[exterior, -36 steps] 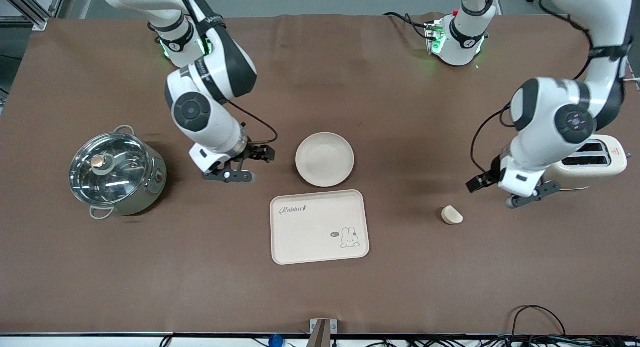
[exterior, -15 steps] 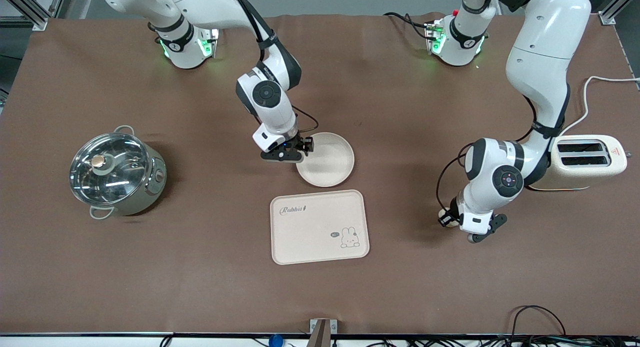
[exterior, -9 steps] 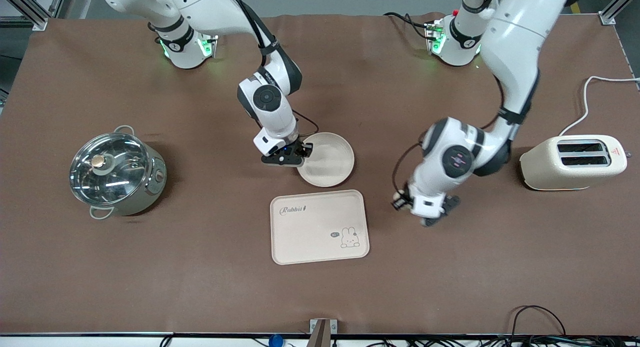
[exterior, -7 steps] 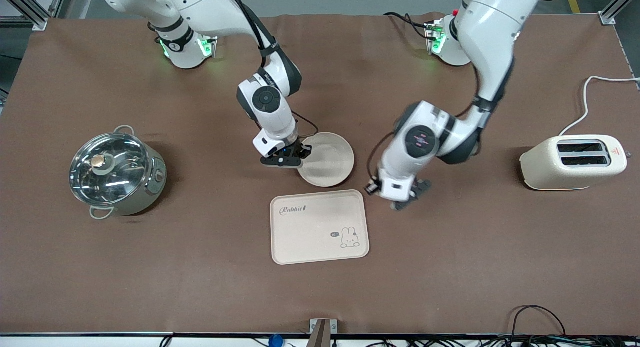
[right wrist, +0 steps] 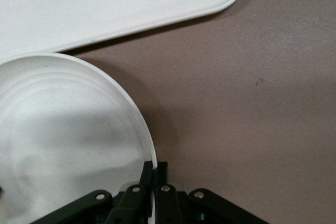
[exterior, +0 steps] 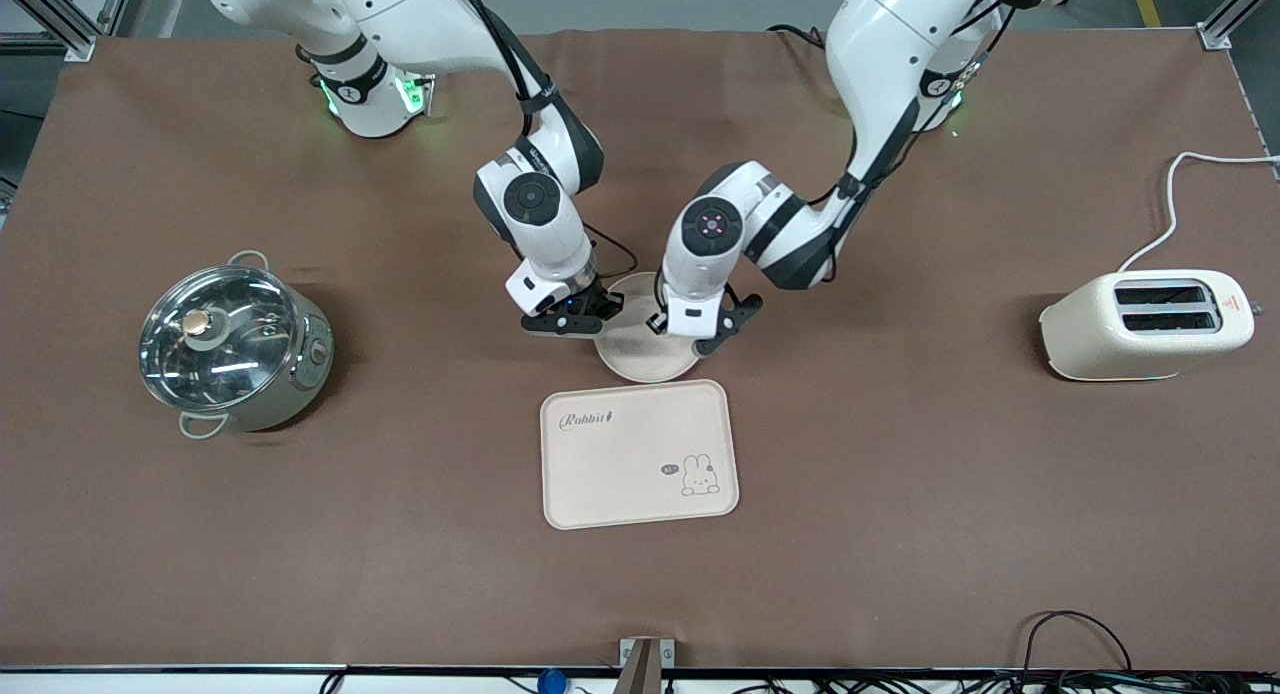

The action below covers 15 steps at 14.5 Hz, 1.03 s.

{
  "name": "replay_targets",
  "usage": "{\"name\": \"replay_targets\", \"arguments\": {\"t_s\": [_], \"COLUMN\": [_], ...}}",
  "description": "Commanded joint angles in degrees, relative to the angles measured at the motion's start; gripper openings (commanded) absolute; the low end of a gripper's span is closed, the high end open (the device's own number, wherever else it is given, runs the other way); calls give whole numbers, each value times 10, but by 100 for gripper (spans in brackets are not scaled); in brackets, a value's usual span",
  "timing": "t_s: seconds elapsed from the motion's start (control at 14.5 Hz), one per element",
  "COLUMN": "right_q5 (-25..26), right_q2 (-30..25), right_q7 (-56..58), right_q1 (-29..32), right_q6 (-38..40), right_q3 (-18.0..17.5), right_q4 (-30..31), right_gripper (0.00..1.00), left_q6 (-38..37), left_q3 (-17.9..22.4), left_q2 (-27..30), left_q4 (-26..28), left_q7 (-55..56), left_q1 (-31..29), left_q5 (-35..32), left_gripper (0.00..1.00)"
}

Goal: Place bun in plate and plate on tray
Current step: 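Carry the bun over the white plate and lower it with the left gripper, then open the left gripper onto the plate while the right gripper lifts the plate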

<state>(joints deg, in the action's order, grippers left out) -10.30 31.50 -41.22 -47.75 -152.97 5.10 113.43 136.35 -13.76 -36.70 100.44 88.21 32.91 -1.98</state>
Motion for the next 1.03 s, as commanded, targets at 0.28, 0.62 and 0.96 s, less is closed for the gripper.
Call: {"name": "replay_targets", "arguments": {"t_s": [0.28,0.62,0.96], "right_q5": [-9,-10,-12], "right_q2": [0,-33,-14], "right_q7": [-5,-20,-47], "right_q1": [1,26,67], "right_q6": [5,98,174], "right_q3": [-2,1,1], "right_q4": [7,-37,-143], "right_gripper": [0,0,0], "left_q6": [9,-147,-280], "left_q3": [6,13,13], "left_q2": [3,92,147], "left_q4": [-9,-61,-153], "left_q7": [26,-49,-269], "left_q1": [5,-53,-159], "left_q5": [1,-11,-30], "left_gripper": [100,100,100]}}
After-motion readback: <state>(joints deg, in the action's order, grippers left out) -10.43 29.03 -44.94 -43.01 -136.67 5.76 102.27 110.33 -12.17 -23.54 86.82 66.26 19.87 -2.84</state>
